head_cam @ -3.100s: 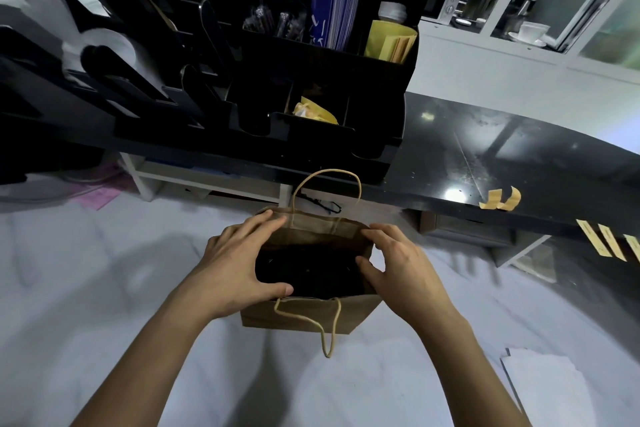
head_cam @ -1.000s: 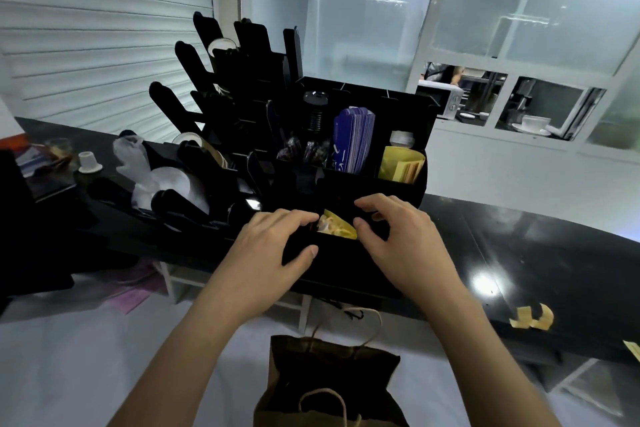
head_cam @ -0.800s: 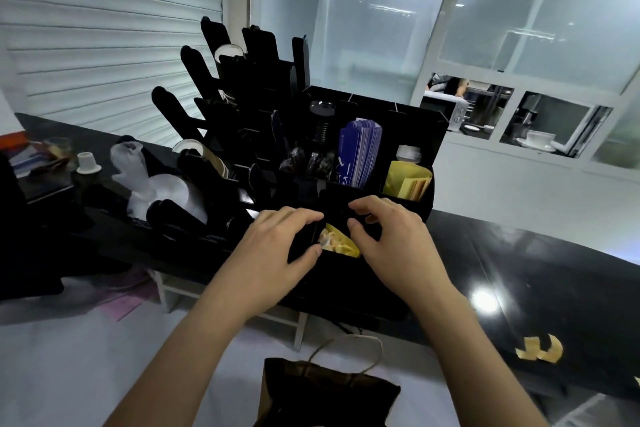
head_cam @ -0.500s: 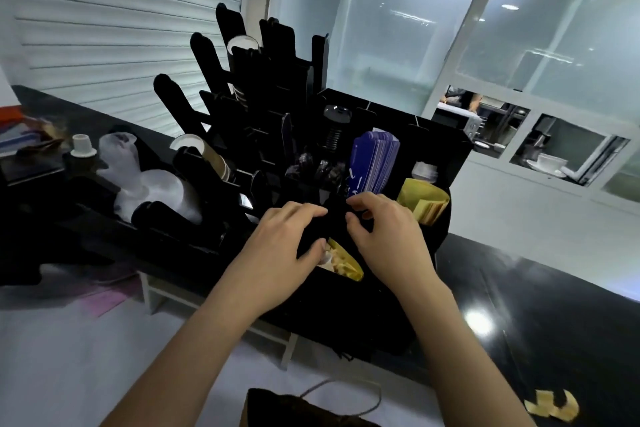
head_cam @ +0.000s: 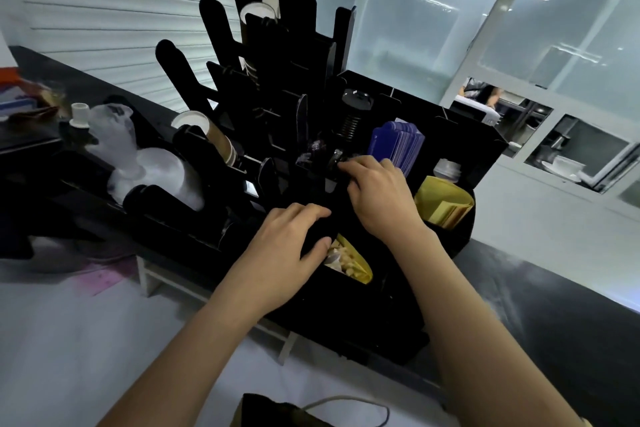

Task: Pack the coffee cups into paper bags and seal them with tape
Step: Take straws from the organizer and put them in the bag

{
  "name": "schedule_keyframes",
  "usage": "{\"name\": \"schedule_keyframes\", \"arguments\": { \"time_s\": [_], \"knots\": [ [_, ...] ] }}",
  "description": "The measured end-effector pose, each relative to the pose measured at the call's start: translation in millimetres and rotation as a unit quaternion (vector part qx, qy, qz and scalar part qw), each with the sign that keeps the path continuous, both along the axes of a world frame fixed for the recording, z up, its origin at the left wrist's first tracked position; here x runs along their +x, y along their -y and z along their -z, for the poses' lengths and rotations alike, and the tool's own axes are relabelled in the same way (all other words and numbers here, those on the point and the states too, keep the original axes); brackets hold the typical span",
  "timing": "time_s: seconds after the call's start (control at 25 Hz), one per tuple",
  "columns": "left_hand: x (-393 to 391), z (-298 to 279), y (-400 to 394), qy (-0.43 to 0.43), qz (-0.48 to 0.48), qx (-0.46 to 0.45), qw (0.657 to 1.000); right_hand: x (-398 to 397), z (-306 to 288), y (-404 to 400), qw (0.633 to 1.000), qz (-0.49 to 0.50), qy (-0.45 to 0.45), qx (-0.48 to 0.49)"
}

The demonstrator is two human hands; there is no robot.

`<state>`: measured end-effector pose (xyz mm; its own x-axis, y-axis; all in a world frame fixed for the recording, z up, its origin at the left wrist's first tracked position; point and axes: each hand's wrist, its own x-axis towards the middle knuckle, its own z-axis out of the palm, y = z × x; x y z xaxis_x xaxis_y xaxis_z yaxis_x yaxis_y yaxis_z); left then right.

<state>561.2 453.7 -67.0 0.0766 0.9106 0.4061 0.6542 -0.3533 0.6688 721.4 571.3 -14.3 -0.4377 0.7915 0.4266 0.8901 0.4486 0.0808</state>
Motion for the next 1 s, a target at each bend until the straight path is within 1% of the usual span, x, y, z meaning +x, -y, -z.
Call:
{"name": "schedule_keyframes", "arguments": {
  "time_s": [0.12,0.24,0.32,0.44,0.52,0.6,0.8,1.0],
  "knots": [
    [-1,4,2,0.004,0.007,-0.008,1.0,0,-2,-6,0.995,0.025,0.096,-0.021],
    [-1,7,4,0.004,0.011,-0.015,1.0,1,-4,-8,0.989,0.022,0.143,-0.011],
    [-1,8,4,0.005,0.013,-0.017,1.0,2,-6,-9,0.99,0.006,0.141,0.011],
    [-1,8,4,0.007,0.014,-0.018,1.0,4,-11,-10,0.993,-0.017,0.114,0.038],
    [-1,9,3,0.007,0.014,-0.015,1.0,3,-13,-12,0.995,-0.023,0.087,0.042],
    [1,10,3,0.006,0.015,-0.014,1.0,-1,-15,-15,0.996,-0.017,0.079,0.038],
    [2,13,2,0.0,0.017,-0.014,1.0,-15,-17,-31,0.99,0.023,0.139,0.017],
    [-3,15,2,0.001,0.011,-0.015,1.0,-21,-18,-35,0.988,0.01,0.151,0.025]
  ]
}}
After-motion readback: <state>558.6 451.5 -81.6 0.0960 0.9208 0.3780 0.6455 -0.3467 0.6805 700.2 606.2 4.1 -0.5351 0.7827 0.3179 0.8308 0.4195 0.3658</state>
